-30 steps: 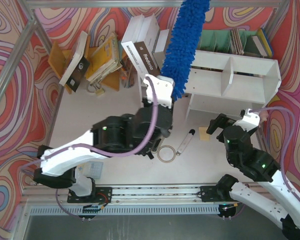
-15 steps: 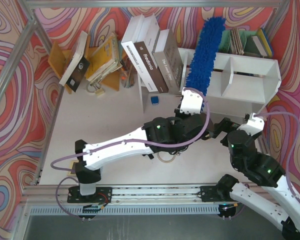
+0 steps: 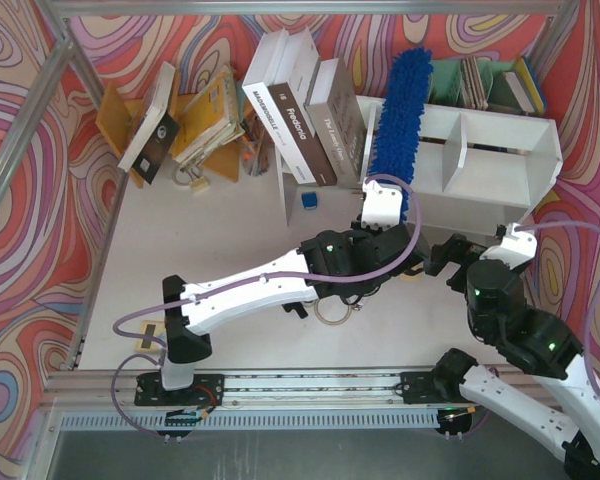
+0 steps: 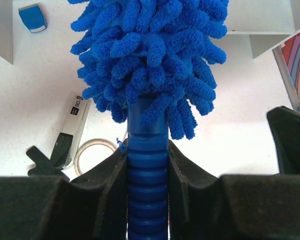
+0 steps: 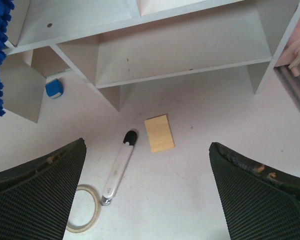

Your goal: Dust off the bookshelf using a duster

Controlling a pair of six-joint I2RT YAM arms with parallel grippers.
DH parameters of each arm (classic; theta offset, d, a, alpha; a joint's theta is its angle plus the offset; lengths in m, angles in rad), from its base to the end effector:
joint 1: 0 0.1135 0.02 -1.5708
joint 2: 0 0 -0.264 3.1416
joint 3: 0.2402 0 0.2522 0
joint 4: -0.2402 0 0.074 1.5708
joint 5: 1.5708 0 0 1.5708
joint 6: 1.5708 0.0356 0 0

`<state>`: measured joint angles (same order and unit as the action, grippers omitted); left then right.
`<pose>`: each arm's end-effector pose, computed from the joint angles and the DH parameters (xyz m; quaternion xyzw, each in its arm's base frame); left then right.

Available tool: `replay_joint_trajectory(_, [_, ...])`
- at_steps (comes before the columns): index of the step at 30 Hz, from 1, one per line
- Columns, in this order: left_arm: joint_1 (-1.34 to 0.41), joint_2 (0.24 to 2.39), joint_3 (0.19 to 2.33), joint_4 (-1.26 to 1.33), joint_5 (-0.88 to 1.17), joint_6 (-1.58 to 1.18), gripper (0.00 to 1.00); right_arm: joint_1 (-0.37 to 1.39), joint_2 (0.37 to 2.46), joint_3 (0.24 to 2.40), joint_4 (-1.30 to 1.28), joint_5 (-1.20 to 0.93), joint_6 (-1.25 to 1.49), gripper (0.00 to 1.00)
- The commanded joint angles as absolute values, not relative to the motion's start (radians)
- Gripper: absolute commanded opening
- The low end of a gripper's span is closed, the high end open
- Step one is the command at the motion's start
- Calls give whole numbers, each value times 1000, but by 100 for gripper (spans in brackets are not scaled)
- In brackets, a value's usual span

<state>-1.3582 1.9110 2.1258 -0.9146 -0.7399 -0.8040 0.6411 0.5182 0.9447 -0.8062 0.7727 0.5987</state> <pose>0.1103 -0.3970 0.4086 0.0845 0.8548 -0.1929 0.4743 0.0800 0.0287 0.3633 0.1951 0.7711 0.0480 0.6042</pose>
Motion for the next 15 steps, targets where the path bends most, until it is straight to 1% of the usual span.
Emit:
replay_joint_trajectory(1, [-1343, 1947, 2114, -893, -725, -827, 0, 640, 483, 937, -819, 814, 512, 99])
replay_joint_trajectory(6, [-1341, 1969, 2117, -879, -690, -823, 0, 640, 435, 925, -797, 799, 514, 99])
replay_joint_trajectory(11, [-1345, 1991, 2125, -857, -615, -807, 0, 640, 426, 925, -806, 806, 523, 99])
replay_joint_trajectory(15, [-1374, 1999, 2133, -820, -603, -758, 0, 640, 426, 925, -806, 818, 524, 99])
